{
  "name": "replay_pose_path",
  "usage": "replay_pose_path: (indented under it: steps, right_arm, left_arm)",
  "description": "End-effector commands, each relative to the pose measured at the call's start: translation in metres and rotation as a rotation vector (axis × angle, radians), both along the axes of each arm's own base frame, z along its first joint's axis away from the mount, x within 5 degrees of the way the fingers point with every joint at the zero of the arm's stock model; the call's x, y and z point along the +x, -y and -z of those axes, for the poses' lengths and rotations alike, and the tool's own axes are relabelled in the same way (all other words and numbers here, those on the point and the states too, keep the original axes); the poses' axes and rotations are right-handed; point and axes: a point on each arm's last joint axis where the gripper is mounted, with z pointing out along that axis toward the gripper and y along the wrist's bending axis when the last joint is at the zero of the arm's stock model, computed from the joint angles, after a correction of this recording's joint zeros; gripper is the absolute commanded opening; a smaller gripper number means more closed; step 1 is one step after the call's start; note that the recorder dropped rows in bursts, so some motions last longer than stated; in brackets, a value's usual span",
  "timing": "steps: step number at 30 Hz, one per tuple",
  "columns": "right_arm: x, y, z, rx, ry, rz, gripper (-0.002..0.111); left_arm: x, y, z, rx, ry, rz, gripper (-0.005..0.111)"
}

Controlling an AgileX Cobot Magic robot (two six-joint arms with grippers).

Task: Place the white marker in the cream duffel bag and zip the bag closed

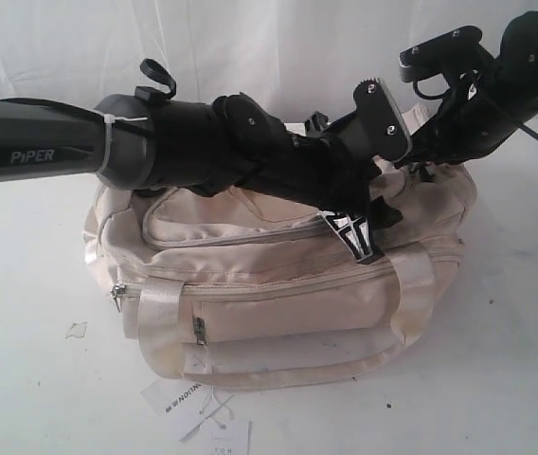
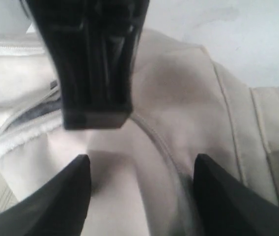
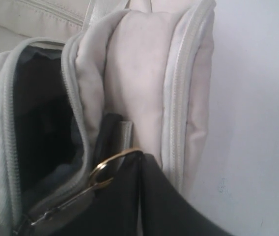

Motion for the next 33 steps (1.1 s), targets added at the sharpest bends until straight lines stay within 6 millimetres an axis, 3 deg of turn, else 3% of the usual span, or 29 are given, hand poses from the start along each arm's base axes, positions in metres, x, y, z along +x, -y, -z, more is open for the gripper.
replay_pose_path:
  steps: [1, 4, 9, 14, 26, 28, 31, 33]
  right_arm:
    - [0.001, 0.002, -0.001, -0.015, 0.012, -0.009, 0.0]
    - [0.002, 0.002, -0.001, -0.008, 0.02, -0.006, 0.0]
    - [0.002, 0.002, -0.002, -0.005, 0.029, -0.005, 0.0]
    - [0.002, 0.002, -0.002, -0.003, 0.028, -0.005, 0.0]
    - [0.011, 0.003, -0.009, 0.02, 0.149, -0.013, 0.0]
    - [0.013, 0.017, -0.009, 0.043, 0.143, 0.04, 0.0]
    - [0.013, 0.053, -0.007, 0.211, 0.079, 0.213, 0.0]
    - [0.01, 0.068, -0.006, 0.257, 0.005, 0.133, 0.0]
  left_arm:
    - [0.001, -0.01, 0.003, -0.007, -0.037, -0.032, 0.064]
    - [0.002, -0.011, 0.003, -0.007, -0.038, -0.034, 0.056]
    - [0.002, -0.011, 0.004, -0.007, -0.043, -0.03, 0.024]
    - [-0.002, -0.01, 0.005, -0.001, -0.073, 0.003, 0.0]
    - [-0.002, -0.01, 0.003, -0.004, -0.069, 0.003, 0.0]
    - [-0.002, -0.01, 0.004, -0.003, -0.071, 0.004, 0.0]
    - [-0.003, -0.01, 0.004, -0.002, -0.081, 0.016, 0.0]
    - [-0.005, -0.009, 0.005, 0.001, -0.094, 0.031, 0.0]
